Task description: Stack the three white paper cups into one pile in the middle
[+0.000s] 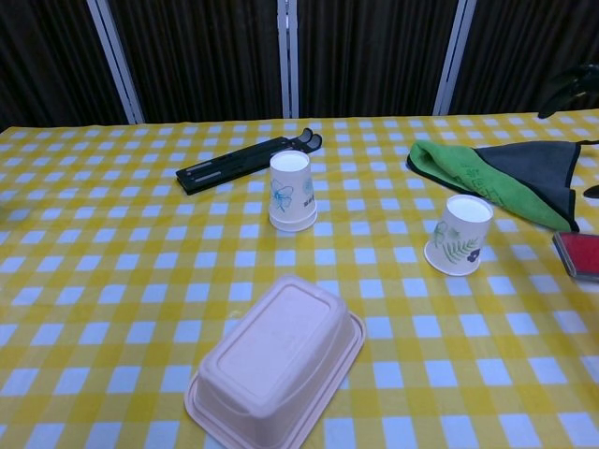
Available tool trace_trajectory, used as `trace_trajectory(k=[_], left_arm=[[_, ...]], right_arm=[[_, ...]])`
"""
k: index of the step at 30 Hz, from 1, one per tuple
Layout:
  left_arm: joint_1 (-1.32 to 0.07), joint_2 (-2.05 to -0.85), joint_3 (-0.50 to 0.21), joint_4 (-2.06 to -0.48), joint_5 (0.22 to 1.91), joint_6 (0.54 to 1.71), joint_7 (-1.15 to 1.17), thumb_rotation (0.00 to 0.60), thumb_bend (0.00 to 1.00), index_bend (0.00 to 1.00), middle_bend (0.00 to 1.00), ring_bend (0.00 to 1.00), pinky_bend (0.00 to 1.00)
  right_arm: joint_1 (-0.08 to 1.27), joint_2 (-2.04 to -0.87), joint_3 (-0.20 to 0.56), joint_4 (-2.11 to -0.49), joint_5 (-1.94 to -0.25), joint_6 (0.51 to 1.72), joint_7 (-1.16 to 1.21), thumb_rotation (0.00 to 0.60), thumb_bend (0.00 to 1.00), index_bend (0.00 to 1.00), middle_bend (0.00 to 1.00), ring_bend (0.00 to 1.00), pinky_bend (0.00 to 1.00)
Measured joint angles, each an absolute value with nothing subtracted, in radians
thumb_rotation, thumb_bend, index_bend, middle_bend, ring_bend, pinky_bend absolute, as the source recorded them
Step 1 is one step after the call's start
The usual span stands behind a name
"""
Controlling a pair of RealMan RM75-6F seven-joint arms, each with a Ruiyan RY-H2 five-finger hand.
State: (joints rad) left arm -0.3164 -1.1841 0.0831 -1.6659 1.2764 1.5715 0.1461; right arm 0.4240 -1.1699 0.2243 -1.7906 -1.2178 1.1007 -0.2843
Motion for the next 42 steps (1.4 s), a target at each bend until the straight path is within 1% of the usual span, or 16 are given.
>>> trace_trajectory(k=[5,10,17,34,42], left_arm=[[-0.298,-1.171,0.065,-1.671,1.303,1.562,0.128,0.6,0.06,0.0,0.0,0.0,0.0],[-0.285,-1.165,0.049,-1.672,1.316,1.546,0.12,0.6,0.06,0.0,0.0,0.0,0.0],[-0.27,-1.158,0.026,-1.674,1.328,1.532,0.109,0.6,0.06,0.0,0.0,0.0,0.0],[-0.243,-1.153,-0.011,-1.673,1.367,1.495,0.101,0.6,0.06,0.0,0.0,0.0,0.0],[-0.233,-1.155,-0.028,-1.67,1.377,1.481,0.102,0.6,0.06,0.0,0.0,0.0,0.0]], right_arm=[[0.486,-1.225,0.232,-1.798,-1.117,1.057,-0.376,0.6,0.1,0.27,0.0,0.0,0.0],[0.532,-1.273,0.228,-1.785,-1.06,1.032,-0.428,0.6,0.12,0.28,0.0,0.0,0.0],[0.576,-1.31,0.224,-1.757,-0.997,1.015,-0.47,0.6,0.15,0.31,0.03,0.0,0.0],[0.65,-1.375,0.196,-1.687,-0.898,0.985,-0.516,0.6,0.17,0.31,0.03,0.0,0.0],[0.667,-1.403,0.183,-1.65,-0.873,0.983,-0.51,0.6,0.2,0.35,0.06,0.0,0.0]])
